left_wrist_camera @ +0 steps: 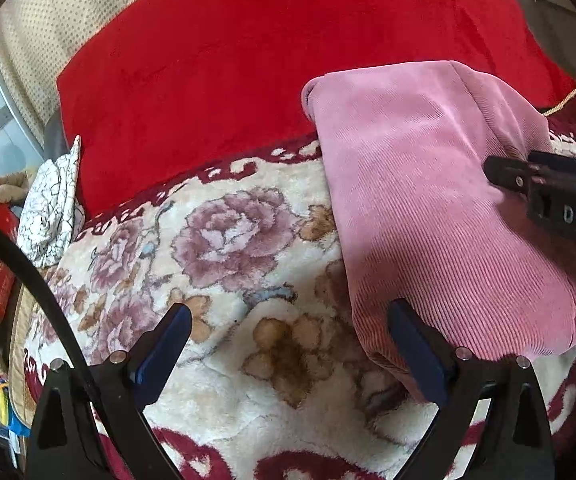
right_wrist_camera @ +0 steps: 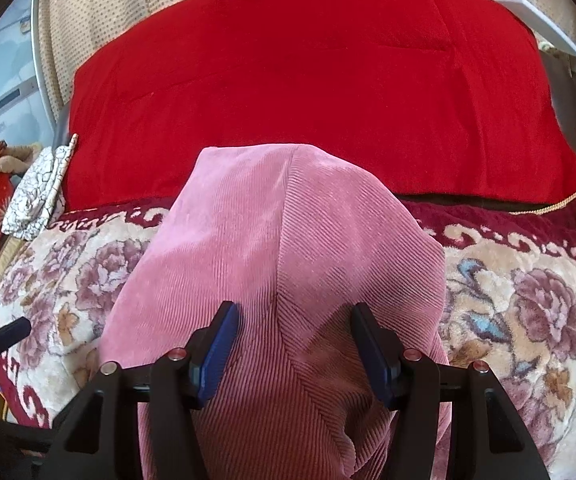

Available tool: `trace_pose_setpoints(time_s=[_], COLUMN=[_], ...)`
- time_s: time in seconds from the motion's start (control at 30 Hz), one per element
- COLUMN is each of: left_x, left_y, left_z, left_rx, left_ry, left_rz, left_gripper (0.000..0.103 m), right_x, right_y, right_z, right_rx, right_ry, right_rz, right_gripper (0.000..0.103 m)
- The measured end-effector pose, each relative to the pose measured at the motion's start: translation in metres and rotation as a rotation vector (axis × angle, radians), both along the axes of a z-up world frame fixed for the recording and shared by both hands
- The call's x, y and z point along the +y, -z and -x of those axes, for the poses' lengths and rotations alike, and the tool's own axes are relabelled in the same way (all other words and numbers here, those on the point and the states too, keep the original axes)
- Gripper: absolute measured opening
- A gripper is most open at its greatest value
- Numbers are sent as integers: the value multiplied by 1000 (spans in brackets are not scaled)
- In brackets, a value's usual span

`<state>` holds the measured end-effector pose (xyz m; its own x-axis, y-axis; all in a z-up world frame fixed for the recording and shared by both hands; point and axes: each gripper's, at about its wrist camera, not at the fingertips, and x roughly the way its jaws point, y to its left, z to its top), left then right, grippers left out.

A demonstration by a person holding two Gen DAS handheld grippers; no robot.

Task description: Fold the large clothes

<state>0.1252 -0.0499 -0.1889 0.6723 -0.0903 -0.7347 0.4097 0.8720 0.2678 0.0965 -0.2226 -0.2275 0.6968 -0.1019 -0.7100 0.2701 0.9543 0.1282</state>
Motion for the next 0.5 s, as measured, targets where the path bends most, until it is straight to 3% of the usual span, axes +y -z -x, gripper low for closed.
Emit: trace_pose_setpoints(time_s=[0.13, 0.33, 0.5], left_x=[3, 22, 15], left_y=[-14, -43, -28], left_z=[9, 22, 20], left_rx=[-28, -69, -59], left_ry=[8, -12, 14], left_rz=[-6, 71, 13], left_gripper=[98, 98, 98], right_x=[-1, -3, 0], right_y=[-9, -32, -27], right_z=[10, 43, 59], right_rx=[-14, -104, -86], right_ry=[-5, -67, -141], right_rz=[-6, -52, -88], right_gripper=[63, 60, 49])
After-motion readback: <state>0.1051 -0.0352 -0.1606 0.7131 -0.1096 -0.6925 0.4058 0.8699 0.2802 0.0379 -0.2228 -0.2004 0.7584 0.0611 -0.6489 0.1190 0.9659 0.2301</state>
